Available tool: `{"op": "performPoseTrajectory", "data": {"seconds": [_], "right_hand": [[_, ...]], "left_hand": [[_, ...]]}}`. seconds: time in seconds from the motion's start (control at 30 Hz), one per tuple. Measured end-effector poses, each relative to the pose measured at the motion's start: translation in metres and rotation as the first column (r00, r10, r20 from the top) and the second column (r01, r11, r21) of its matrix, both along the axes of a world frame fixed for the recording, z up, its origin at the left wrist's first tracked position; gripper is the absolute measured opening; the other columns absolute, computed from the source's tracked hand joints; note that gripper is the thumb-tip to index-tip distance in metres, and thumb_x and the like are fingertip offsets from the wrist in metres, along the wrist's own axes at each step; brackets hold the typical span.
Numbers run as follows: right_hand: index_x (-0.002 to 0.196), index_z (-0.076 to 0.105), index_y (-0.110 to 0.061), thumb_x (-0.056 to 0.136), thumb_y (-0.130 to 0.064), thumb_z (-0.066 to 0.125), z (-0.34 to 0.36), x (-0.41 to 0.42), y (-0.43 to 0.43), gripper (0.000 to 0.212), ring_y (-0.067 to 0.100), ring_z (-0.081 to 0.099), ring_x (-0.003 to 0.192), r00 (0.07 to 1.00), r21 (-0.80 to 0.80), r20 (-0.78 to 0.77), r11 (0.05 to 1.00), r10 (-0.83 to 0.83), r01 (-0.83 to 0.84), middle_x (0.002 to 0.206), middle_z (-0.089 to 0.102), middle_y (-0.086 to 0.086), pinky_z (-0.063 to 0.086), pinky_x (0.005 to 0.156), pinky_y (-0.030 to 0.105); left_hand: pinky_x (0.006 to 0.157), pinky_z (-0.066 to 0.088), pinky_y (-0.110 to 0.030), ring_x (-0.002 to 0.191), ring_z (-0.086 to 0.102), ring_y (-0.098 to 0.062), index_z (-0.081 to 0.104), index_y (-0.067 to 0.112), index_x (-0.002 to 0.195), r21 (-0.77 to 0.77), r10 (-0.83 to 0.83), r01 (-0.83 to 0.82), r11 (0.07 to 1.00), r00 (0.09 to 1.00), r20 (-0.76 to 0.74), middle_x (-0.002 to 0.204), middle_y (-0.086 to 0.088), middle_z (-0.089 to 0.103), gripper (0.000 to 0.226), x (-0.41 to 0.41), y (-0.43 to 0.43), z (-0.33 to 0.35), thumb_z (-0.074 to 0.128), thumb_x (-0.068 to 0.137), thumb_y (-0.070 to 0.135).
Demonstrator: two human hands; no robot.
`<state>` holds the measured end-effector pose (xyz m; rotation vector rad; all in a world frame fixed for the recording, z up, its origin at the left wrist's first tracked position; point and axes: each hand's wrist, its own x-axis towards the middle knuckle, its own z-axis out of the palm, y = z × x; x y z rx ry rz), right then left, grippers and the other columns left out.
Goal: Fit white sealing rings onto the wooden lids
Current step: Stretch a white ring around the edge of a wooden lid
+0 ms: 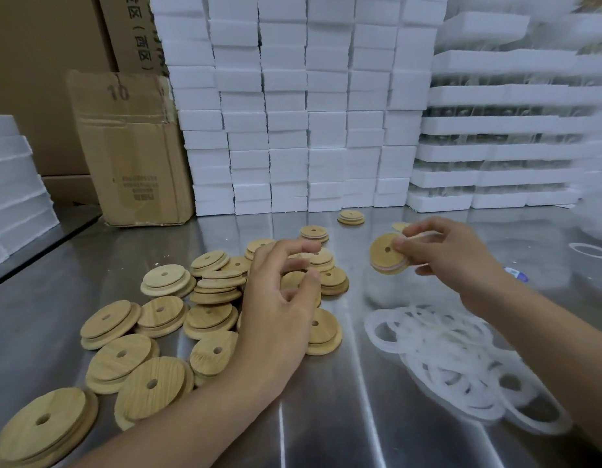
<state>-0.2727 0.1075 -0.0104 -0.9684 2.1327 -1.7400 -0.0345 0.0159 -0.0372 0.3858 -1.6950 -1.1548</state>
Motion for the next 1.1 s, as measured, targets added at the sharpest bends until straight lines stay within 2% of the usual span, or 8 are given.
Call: {"op": "performPoseTrajectory", "data": {"seconds": [0.13,0.27,0.43,0.5,0.57,0.63,0.93,1.1], "right_hand": [[0.093,0.069,-0.018,0.088,-0.032,0.084,-0.019,-0.019,0.000,0.021,0.021,0.073,0.080,0.966,0.212,-0.234,0.964,-0.110,0.161,0.082,0.077,0.003,0.054,0.072,0.035],[0.090,0.066,-0.025,0.092,-0.049,0.074,-0.027,-0.022,0.002,0.025,0.016,0.064,0.085,0.887,0.407,-0.455,0.866,-0.083,0.290,0.086,0.070,-0.005,0.054,0.078,0.040],[0.102,0.067,-0.028,0.094,-0.032,0.076,-0.026,-0.018,0.002,0.013,0.002,0.068,0.067,0.913,0.319,-0.402,0.925,-0.065,0.207,0.075,0.073,-0.005,0.048,0.064,0.031],[0.123,0.066,-0.035,0.096,-0.021,0.070,-0.028,-0.016,0.001,0.030,0.002,0.070,0.100,0.939,0.329,-0.340,0.943,0.061,0.058,0.108,0.077,-0.013,0.053,0.086,0.029],[0.143,0.052,-0.044,0.098,-0.008,0.061,-0.029,-0.013,0.001,0.058,0.002,0.060,0.129,0.941,0.318,-0.271,0.941,0.205,-0.114,0.143,0.060,-0.019,0.051,0.107,0.035],[0.145,0.046,-0.053,0.100,-0.005,0.056,-0.029,-0.012,0.001,0.067,-0.002,0.060,0.129,0.926,0.300,-0.280,0.939,0.254,-0.166,0.147,0.055,-0.023,0.057,0.100,0.038],[0.116,0.068,-0.039,0.099,-0.024,0.066,-0.030,-0.007,-0.003,0.023,-0.002,0.063,0.117,0.867,0.337,-0.447,0.939,0.220,-0.065,0.118,0.070,-0.020,0.040,0.087,0.010],[0.148,0.052,-0.049,0.104,-0.041,0.060,-0.019,0.023,-0.003,0.046,-0.016,0.046,0.120,0.738,0.488,-0.508,0.854,0.445,-0.179,0.146,0.049,-0.029,0.037,0.103,0.008]], "left_hand": [[0.079,0.051,-0.011,0.112,0.065,-0.002,0.075,0.034,0.099,-0.005,-0.010,0.010,1.000,1.000,0.019,0.122,0.013,0.061,0.039,0.000,0.000,0.000,0.064,0.098,-0.003],[0.073,0.053,-0.015,0.110,0.065,-0.004,0.075,0.031,0.097,0.020,0.001,-0.002,1.000,0.999,0.038,0.122,0.011,0.059,0.039,0.000,0.000,0.002,0.062,0.096,-0.006],[0.071,0.052,-0.014,0.110,0.064,-0.002,0.076,0.030,0.097,0.052,-0.007,0.004,0.999,0.999,0.049,0.120,0.015,0.058,0.037,0.001,0.000,0.004,0.063,0.095,-0.004],[0.073,0.051,-0.013,0.109,0.065,-0.002,0.076,0.030,0.097,0.053,-0.010,0.007,0.999,0.999,0.050,0.119,0.017,0.059,0.036,0.001,0.000,0.004,0.064,0.094,-0.004],[0.071,0.052,-0.013,0.109,0.064,-0.003,0.076,0.031,0.096,0.058,-0.015,0.012,0.998,0.999,0.047,0.119,0.018,0.059,0.036,0.002,0.000,0.004,0.065,0.094,-0.003],[0.069,0.052,-0.013,0.109,0.065,-0.003,0.076,0.032,0.095,0.063,-0.020,0.017,0.998,0.999,0.044,0.117,0.019,0.059,0.036,0.001,0.000,0.003,0.066,0.094,-0.003],[0.081,0.048,-0.015,0.104,0.063,-0.003,0.076,0.030,0.085,-0.020,0.007,-0.003,1.000,0.988,0.155,0.105,0.019,0.065,0.041,-0.002,-0.002,-0.001,0.061,0.095,-0.007],[0.066,0.040,-0.016,0.077,0.057,0.003,0.074,0.034,0.094,-0.063,0.059,-0.048,0.997,0.978,0.198,0.102,0.021,0.065,0.042,-0.003,-0.004,-0.005,0.059,0.098,-0.004]]}}
